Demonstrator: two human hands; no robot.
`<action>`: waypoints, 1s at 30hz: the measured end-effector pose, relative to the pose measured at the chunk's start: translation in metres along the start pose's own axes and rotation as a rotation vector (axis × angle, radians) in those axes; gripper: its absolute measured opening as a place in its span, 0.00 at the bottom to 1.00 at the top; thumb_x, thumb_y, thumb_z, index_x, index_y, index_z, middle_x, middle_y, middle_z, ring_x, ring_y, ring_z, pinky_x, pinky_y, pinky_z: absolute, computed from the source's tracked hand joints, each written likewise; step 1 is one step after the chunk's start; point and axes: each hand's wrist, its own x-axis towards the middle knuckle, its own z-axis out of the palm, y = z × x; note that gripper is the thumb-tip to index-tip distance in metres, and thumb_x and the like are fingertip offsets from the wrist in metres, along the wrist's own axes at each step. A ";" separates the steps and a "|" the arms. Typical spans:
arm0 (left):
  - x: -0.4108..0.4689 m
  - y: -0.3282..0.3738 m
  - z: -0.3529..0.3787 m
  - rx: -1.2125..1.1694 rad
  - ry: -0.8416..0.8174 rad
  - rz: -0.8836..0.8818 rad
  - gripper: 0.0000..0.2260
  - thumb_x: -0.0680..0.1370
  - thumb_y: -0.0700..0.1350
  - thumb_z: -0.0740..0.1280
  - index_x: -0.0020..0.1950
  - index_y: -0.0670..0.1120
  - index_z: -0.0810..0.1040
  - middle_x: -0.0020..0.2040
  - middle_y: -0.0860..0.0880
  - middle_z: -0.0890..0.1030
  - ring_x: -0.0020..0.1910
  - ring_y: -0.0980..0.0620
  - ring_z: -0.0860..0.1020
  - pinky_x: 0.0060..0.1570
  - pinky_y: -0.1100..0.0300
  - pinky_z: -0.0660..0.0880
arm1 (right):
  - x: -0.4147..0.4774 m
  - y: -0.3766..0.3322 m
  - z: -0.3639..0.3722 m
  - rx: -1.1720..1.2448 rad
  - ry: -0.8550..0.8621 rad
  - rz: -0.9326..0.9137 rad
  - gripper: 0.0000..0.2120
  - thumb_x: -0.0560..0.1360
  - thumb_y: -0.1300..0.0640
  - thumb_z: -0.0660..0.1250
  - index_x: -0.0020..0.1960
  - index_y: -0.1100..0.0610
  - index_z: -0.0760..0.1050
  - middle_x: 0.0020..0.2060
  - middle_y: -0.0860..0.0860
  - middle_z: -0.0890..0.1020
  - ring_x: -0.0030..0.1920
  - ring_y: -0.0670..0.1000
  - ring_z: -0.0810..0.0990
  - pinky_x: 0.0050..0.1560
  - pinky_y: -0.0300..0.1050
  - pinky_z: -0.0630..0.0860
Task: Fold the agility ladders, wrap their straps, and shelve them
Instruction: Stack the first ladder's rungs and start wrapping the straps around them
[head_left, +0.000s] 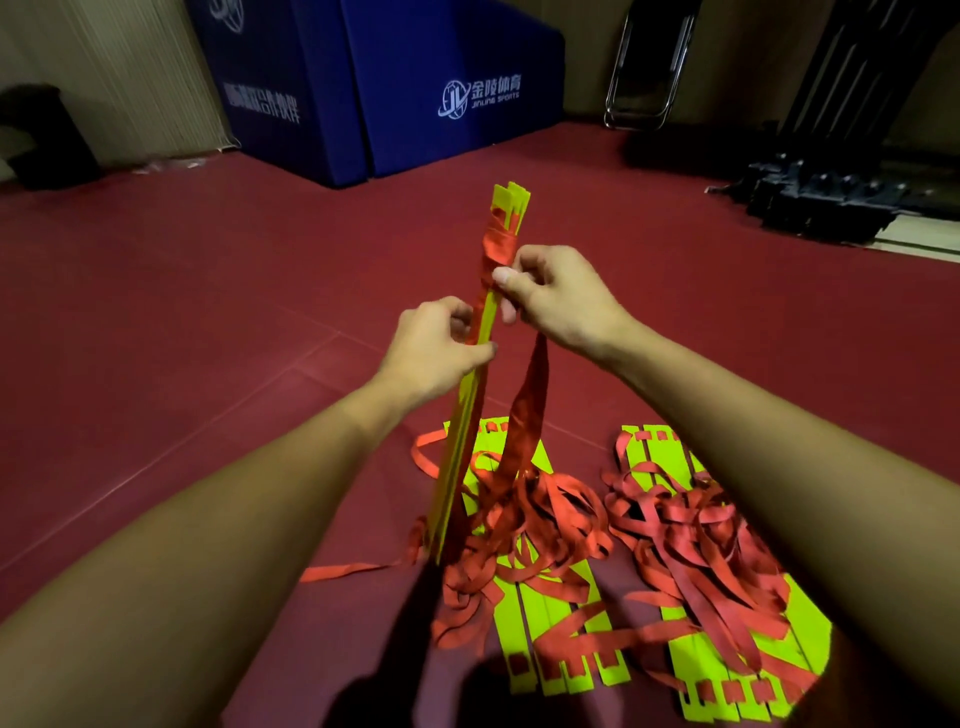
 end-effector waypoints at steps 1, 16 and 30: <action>0.000 -0.002 -0.001 -0.053 -0.029 -0.001 0.12 0.71 0.45 0.75 0.53 0.49 0.83 0.44 0.51 0.84 0.47 0.52 0.83 0.52 0.57 0.78 | -0.002 -0.002 -0.004 0.050 -0.078 -0.008 0.10 0.80 0.60 0.62 0.41 0.61 0.75 0.32 0.48 0.82 0.27 0.41 0.71 0.34 0.40 0.68; 0.001 -0.003 0.004 -0.369 -0.183 0.000 0.13 0.78 0.31 0.61 0.58 0.41 0.79 0.51 0.37 0.84 0.48 0.46 0.81 0.56 0.40 0.77 | 0.003 0.008 -0.003 -0.059 0.016 0.131 0.20 0.79 0.45 0.66 0.32 0.54 0.73 0.24 0.48 0.78 0.26 0.44 0.74 0.36 0.43 0.71; -0.004 0.004 0.006 0.064 0.003 0.036 0.15 0.68 0.58 0.78 0.44 0.50 0.80 0.41 0.53 0.84 0.47 0.52 0.82 0.49 0.54 0.77 | 0.002 0.009 0.007 -0.163 0.282 0.170 0.25 0.75 0.40 0.66 0.26 0.54 0.73 0.20 0.44 0.78 0.28 0.45 0.77 0.38 0.44 0.74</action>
